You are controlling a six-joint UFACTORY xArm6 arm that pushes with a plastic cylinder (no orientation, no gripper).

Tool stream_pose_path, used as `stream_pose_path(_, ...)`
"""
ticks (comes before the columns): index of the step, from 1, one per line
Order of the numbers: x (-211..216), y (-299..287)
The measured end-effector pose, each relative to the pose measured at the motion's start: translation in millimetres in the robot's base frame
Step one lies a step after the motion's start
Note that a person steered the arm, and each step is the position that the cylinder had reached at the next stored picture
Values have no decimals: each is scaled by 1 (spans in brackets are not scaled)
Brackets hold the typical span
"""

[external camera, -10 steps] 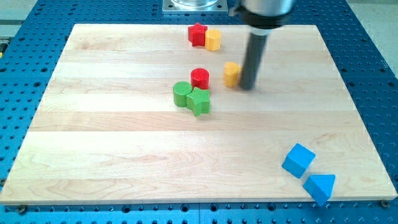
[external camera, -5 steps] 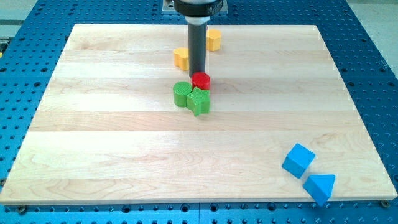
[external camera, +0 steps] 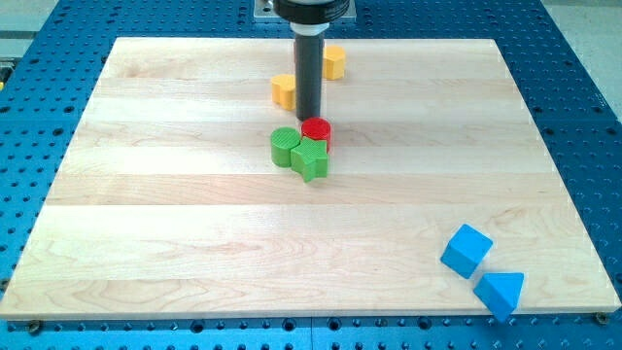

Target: Place the yellow blocks into the red star

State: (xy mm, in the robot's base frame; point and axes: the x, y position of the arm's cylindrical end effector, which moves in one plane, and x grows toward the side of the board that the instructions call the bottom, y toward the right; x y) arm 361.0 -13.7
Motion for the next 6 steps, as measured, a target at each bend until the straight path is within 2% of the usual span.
stream_pose_path(1,0,-45)
stream_pose_path(3,-41,11)
stream_pose_path(4,-26,-17)
stream_pose_path(6,-57,11)
